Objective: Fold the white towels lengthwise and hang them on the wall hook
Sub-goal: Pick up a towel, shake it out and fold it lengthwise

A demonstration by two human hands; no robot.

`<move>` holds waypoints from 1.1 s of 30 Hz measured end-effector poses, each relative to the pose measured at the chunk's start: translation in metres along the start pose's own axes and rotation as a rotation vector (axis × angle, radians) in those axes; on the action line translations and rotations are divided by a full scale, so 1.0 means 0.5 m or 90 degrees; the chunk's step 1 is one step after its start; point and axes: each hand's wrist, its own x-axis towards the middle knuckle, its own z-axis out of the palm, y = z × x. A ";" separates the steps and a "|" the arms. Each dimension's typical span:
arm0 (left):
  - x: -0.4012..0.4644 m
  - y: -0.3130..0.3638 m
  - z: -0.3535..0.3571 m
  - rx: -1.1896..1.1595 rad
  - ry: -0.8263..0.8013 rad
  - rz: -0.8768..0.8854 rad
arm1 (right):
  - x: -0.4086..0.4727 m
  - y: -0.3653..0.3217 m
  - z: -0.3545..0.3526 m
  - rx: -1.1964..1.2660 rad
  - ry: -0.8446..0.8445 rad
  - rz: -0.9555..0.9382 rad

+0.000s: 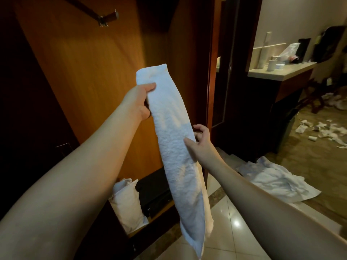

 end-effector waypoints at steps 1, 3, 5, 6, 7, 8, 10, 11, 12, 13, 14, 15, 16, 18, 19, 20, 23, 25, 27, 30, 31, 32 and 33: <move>0.000 0.001 0.002 -0.007 0.001 -0.010 | -0.003 0.004 0.000 0.012 -0.001 0.012; 0.001 0.003 0.005 -0.014 0.001 -0.020 | -0.010 0.014 -0.004 0.029 -0.032 0.049; 0.002 0.006 0.007 -0.016 0.007 -0.022 | -0.015 0.026 -0.014 0.043 -0.109 0.110; 0.003 0.008 0.007 -0.017 0.014 -0.021 | -0.018 0.031 -0.021 0.046 -0.163 0.148; 0.004 0.009 0.008 -0.017 0.020 -0.019 | -0.020 0.036 -0.029 0.046 -0.223 0.188; 0.005 0.009 0.008 -0.012 0.021 -0.018 | -0.022 0.043 -0.038 0.046 -0.283 0.225; 0.010 0.007 0.009 0.005 0.021 -0.023 | -0.023 0.055 -0.053 0.064 -0.378 0.272; 0.013 0.005 0.009 0.014 0.024 -0.027 | -0.021 0.060 -0.058 0.077 -0.404 0.283; 0.017 0.003 0.008 0.021 0.027 -0.031 | -0.020 0.062 -0.062 0.084 -0.422 0.289; 0.021 0.001 0.007 0.028 0.032 -0.032 | -0.019 0.063 -0.065 0.088 -0.435 0.293; 0.026 0.000 0.005 0.034 0.038 -0.030 | -0.019 0.064 -0.067 0.091 -0.445 0.295; 0.031 0.000 0.004 0.039 0.043 -0.029 | -0.019 0.065 -0.068 0.095 -0.451 0.299; 0.036 -0.001 0.003 0.045 0.048 -0.031 | -0.019 0.065 -0.070 0.100 -0.451 0.303; 0.047 -0.004 -0.001 0.050 0.054 -0.041 | -0.020 0.062 -0.073 0.116 -0.449 0.302; 0.053 -0.007 -0.003 0.046 0.057 -0.051 | -0.020 0.057 -0.073 0.126 -0.449 0.300; 0.058 -0.011 -0.005 0.038 0.061 -0.063 | -0.019 0.050 -0.074 0.137 -0.446 0.297; 0.074 -0.038 -0.014 -0.019 0.033 -0.069 | -0.012 0.020 -0.079 0.180 -0.418 0.273; 0.079 -0.065 -0.024 -0.025 -0.035 -0.041 | -0.006 -0.009 -0.086 0.226 -0.401 0.252; 0.081 -0.100 -0.032 0.032 -0.087 -0.043 | 0.002 -0.041 -0.094 0.267 -0.375 0.234; 0.069 -0.159 -0.040 0.103 -0.115 -0.082 | 0.022 -0.084 -0.098 0.308 -0.306 0.205; 0.065 -0.181 -0.043 0.140 -0.121 -0.075 | 0.028 -0.097 -0.095 0.309 -0.281 0.197; 0.059 -0.202 -0.046 0.183 -0.130 -0.058 | 0.034 -0.108 -0.093 0.310 -0.257 0.192; 0.051 -0.221 -0.049 0.201 -0.148 -0.040 | 0.039 -0.116 -0.090 0.314 -0.235 0.192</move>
